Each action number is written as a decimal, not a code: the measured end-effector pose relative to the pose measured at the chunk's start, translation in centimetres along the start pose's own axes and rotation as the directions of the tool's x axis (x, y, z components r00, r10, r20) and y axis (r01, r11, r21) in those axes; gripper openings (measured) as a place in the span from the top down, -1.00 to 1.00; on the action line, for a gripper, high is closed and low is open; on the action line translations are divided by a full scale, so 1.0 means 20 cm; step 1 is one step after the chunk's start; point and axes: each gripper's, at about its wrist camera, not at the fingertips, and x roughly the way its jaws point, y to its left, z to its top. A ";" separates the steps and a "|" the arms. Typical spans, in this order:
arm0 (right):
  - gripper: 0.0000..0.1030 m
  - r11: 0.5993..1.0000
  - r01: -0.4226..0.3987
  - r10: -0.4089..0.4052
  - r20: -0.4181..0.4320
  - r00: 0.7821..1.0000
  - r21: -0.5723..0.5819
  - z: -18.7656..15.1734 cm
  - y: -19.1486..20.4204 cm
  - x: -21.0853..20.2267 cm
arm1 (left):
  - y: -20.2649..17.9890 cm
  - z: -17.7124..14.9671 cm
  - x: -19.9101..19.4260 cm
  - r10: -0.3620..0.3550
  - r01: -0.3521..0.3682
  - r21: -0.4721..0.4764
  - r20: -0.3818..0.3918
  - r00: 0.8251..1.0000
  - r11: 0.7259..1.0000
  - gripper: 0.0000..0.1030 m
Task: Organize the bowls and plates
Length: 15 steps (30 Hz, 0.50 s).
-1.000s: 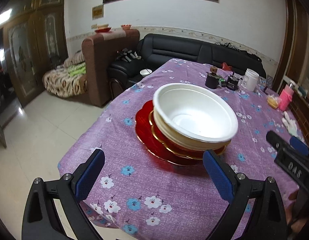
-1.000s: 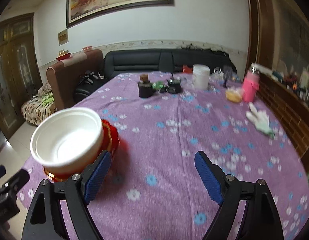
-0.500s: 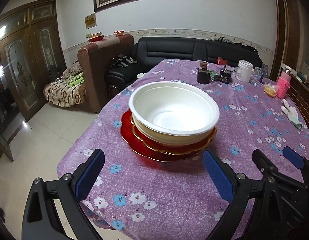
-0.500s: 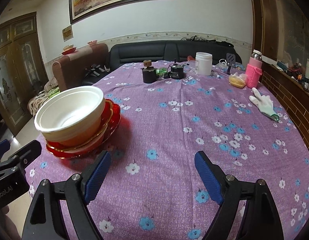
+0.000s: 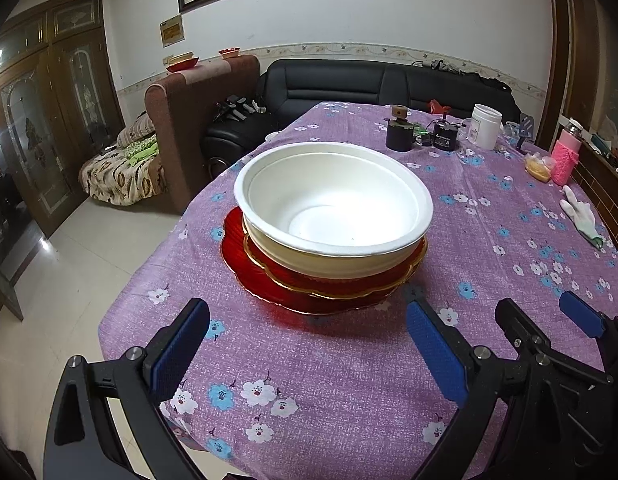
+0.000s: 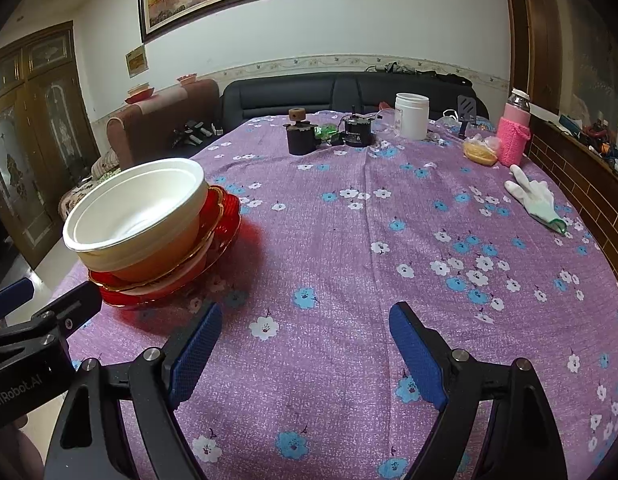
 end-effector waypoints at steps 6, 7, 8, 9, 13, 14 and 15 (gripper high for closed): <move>-0.72 1.000 -0.007 0.007 -0.016 1.000 -0.008 -0.01 0.01 0.03 | 0.02 0.00 0.02 -0.003 0.003 -0.011 -0.012 1.000 1.000 -0.92; -0.72 1.000 -0.008 0.007 -0.018 1.000 -0.009 -0.01 0.02 0.03 | 0.02 0.00 0.03 -0.003 0.003 -0.011 -0.013 1.000 1.000 -0.92; -0.72 1.000 -0.009 0.009 -0.019 1.000 -0.010 -0.01 0.02 0.04 | 0.02 0.00 0.03 -0.004 0.004 -0.011 -0.014 1.000 1.000 -0.92; -0.72 1.000 -0.010 0.009 -0.021 1.000 -0.011 -0.01 0.02 0.04 | 0.02 -0.01 0.03 -0.004 0.004 -0.010 -0.015 1.000 1.000 -0.92; -0.72 1.000 -0.011 0.010 -0.026 1.000 -0.012 -0.02 0.03 0.05 | 0.03 -0.01 0.04 -0.008 0.008 -0.012 -0.020 1.000 1.000 -0.92; -0.72 1.000 -0.011 0.011 -0.028 1.000 -0.012 -0.02 0.03 0.05 | 0.02 -0.01 0.04 -0.007 0.007 -0.012 -0.020 1.000 1.000 -0.92; -0.72 1.000 -0.011 0.011 -0.030 1.000 -0.012 -0.02 0.03 0.05 | 0.02 -0.01 0.04 -0.008 0.008 -0.012 -0.020 1.000 1.000 -0.92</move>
